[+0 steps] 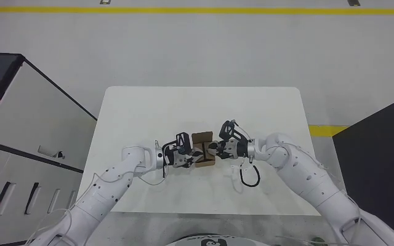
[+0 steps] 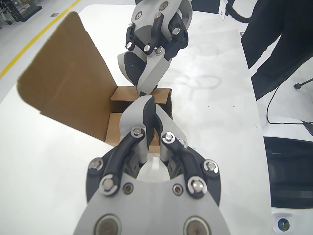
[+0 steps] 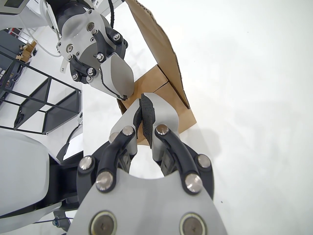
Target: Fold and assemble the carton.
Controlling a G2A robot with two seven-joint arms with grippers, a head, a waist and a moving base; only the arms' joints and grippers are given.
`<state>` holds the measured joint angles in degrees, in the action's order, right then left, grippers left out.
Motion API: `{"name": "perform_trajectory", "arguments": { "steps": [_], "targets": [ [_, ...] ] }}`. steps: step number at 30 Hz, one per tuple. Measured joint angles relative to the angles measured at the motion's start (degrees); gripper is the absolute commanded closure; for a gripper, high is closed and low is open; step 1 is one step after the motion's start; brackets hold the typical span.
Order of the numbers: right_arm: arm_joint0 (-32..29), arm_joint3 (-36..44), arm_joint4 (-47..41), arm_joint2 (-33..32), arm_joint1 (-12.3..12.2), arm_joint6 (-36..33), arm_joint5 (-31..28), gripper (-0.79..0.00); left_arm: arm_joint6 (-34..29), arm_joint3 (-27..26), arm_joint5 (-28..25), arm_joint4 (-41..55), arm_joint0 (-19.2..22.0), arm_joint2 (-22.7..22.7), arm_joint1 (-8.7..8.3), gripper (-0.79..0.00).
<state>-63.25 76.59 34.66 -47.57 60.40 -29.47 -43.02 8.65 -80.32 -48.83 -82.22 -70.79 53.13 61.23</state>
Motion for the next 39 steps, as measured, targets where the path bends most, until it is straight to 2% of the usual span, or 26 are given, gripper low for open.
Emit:
{"name": "perform_trajectory", "arguments": {
  "steps": [22,29,30,31,33,34,35,37,39],
  "targets": [
    [0.5,-1.1,-1.0,0.0,0.4,-0.5,-0.7,0.000,0.0,0.6,-0.1,0.6,0.4,0.2,-0.06,0.000],
    [-0.6,-2.1,-7.4,-3.3,-0.6,0.6,-7.2,0.000,1.5,-0.6,-0.4,0.5,-0.5,2.0,-0.66,0.000],
    [-0.8,-2.3,-8.7,-3.8,-0.8,0.3,-8.4,-0.015,1.7,-0.7,-0.5,0.4,-0.7,2.4,-0.78,-0.068],
    [-1.0,-2.6,-10.5,-4.5,-1.1,-0.2,-9.9,-0.111,2.1,-1.0,-0.7,0.4,-1.0,2.9,-0.96,-0.132],
    [-1.4,-3.1,-13.7,-5.7,-1.7,-1.3,-12.5,-0.437,2.6,-1.7,-1.2,0.3,-1.7,3.8,-1.28,-0.311],
    [-1.5,-3.3,-15.2,-6.2,-2.0,-1.8,-13.6,-0.613,2.8,-2.0,-1.3,0.2,-2.0,4.2,-1.43,-0.369],
    [-1.7,-3.6,-16.6,-6.6,-2.2,-2.3,-14.4,-0.702,3.0,-2.4,-1.4,0.1,-2.3,4.6,-1.58,-0.563],
    [-2.1,-3.5,-20.0,-7.5,-2.8,-3.7,-15.1,-0.757,3.5,-3.5,-1.7,-0.2,-3.2,5.5,-1.92,-0.785],
    [-2.6,-2.9,-23.6,-8.0,-3.4,-5.3,-15.0,-0.785,4.0,-4.7,-1.8,-0.5,-4.1,6.4,-2.25,-0.785]
  ]
}}
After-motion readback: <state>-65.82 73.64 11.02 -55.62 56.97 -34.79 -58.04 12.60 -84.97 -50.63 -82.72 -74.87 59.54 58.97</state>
